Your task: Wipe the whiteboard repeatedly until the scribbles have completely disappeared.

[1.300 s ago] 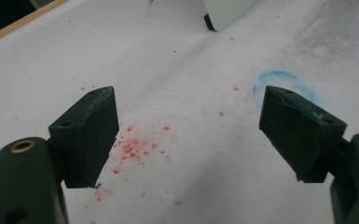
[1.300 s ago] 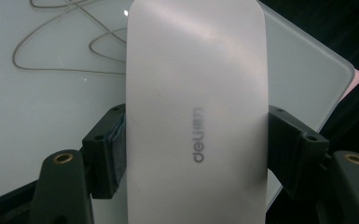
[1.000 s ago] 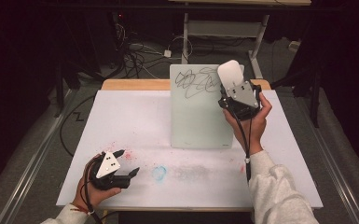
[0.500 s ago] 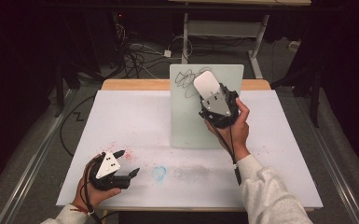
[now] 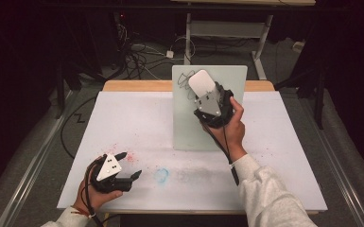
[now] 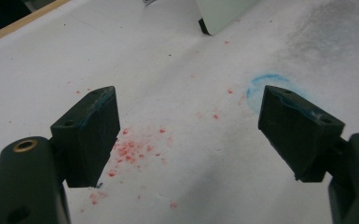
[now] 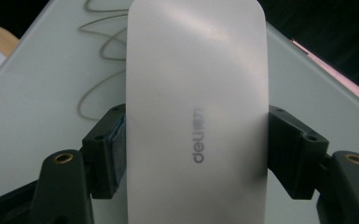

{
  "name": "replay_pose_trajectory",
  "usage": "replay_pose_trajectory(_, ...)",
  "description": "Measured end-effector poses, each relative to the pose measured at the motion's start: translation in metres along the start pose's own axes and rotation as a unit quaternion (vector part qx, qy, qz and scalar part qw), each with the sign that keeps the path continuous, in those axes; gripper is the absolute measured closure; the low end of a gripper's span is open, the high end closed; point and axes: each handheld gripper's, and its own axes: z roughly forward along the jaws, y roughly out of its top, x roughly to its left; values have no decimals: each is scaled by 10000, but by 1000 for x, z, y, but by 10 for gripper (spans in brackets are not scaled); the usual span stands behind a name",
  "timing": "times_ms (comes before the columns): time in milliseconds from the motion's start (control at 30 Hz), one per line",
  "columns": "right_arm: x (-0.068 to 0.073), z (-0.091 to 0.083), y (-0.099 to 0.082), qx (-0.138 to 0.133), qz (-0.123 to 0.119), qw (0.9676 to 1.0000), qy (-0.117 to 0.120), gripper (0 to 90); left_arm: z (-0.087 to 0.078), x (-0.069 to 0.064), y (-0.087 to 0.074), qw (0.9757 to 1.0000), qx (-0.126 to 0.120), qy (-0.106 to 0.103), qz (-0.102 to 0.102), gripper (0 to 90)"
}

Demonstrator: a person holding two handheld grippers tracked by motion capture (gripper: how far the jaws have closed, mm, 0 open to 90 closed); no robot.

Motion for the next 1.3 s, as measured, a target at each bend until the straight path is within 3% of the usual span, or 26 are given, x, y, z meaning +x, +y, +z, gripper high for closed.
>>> replay_pose_trajectory(67,0,0,0,-8,-49,10000,25,310,0,0,0,10000,5,8,4,199)
replay_pose_trajectory(133,-8,1,1,-46,67,9998,158,310,-1,1,0,10000,-31,0,-38,199)
replay_pose_trajectory(167,-11,1,1,-53,70,9999,96,310,-1,1,0,10000,-38,0,-44,199)
replay_pose_trajectory(200,-24,2,2,-79,283,9995,-97,310,-1,1,0,10000,-32,0,-37,199)
replay_pose_trajectory(233,-24,2,2,-79,283,9995,-97,310,-1,2,-1,10000,-30,7,-44,199)
replay_pose_trajectory(267,-32,2,1,-64,496,9986,-158,310,-1,2,-1,10000,-20,2,-43,199)
replay_pose_trajectory(400,-25,0,-4,-50,531,9983,-214,310,-1,2,-1,10000,6,-3,12,199)
replay_pose_trajectory(567,-1,-8,-27,29,221,9997,-63,310,-1,1,-1,10000,14,6,26,199)
replay_pose_trajectory(700,-4,-12,-38,108,265,9996,10,310,-1,-1,-1,10000,1,6,23,200)
replay_pose_trajectory(833,-26,-13,-44,143,734,9970,-185,310,0,0,-1,10000,15,6,-3,199)
replay_pose_trajectory(900,-27,-13,-44,154,873,9956,-288,310,0,0,-1,10000,14,2,-1,199)
replay_pose_trajectory(1000,-21,-12,-42,131,821,9958,-380,310,1,0,0,10000,39,-11,28,199)
replay_pose_trajectory(1033,-7,-11,-37,116,636,9975,-288,311,2,0,0,10000,40,-16,38,199)
replay_pose_trajectory(1100,8,-11,-34,106,456,9988,-154,311,2,-1,0,10000,39,-22,50,199)
replay_pose_trajectory(1200,37,-12,-35,86,-7,10000,37,310,1,0,0,10000,21,-24,37,200)
replay_pose_trajectory(1300,49,-13,-37,82,-242,9996,103,310,0,0,-1,10000,14,-21,24,199)
